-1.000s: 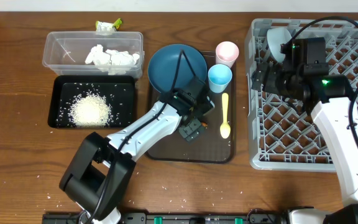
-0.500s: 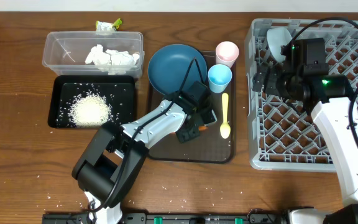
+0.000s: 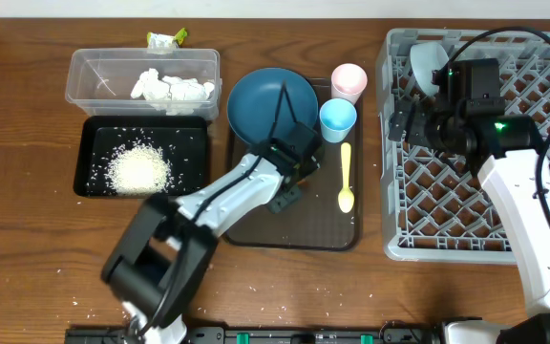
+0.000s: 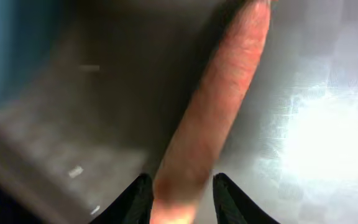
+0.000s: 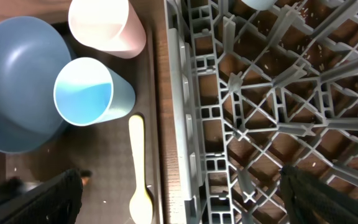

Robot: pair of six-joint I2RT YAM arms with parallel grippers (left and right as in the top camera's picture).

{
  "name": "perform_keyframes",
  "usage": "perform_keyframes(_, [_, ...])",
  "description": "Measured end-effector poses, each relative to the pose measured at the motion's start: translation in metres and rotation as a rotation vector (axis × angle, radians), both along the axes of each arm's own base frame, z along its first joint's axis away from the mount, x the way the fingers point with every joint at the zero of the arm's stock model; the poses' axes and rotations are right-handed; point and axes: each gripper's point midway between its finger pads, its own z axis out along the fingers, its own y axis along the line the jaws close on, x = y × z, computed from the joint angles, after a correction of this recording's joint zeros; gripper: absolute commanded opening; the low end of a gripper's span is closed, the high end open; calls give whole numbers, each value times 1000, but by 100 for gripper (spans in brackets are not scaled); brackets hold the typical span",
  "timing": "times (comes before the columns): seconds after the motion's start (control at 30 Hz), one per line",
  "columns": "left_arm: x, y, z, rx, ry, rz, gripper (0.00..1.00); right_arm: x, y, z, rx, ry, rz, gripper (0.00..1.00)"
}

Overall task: Sort waste into correct bins and load items into the dishwasher rack
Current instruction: 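Close the left gripper on the carrot and lift it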

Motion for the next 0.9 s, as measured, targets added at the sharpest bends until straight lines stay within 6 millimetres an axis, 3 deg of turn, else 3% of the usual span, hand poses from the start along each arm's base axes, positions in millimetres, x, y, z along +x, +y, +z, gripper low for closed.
perform_keyframes(0.1, [8,-2,36,-73,-98,91,15,0,0,0,-1,-1,0,99])
perform_keyframes(0.17, [12,-4,62,-132,-160,132,17,1,0,0,-1,-3,0,99])
perform_keyframes(0.3, [16,-8,90,-214,-224,166,49,1,0,1,-1,-4,-1,99])
perform_keyframes(0.4, [15,-9,85,-206,-210,164,63,1,0,0,-2,-3,-1,99])
perform_keyframes(0.7, [-2,-9,24,-75,-19,-20,66,0,-1,0,-7,0,-4,99])
perform_keyframes(0.9, [-2,-12,5,-47,15,-93,67,0,-1,0,-8,-1,-4,99])
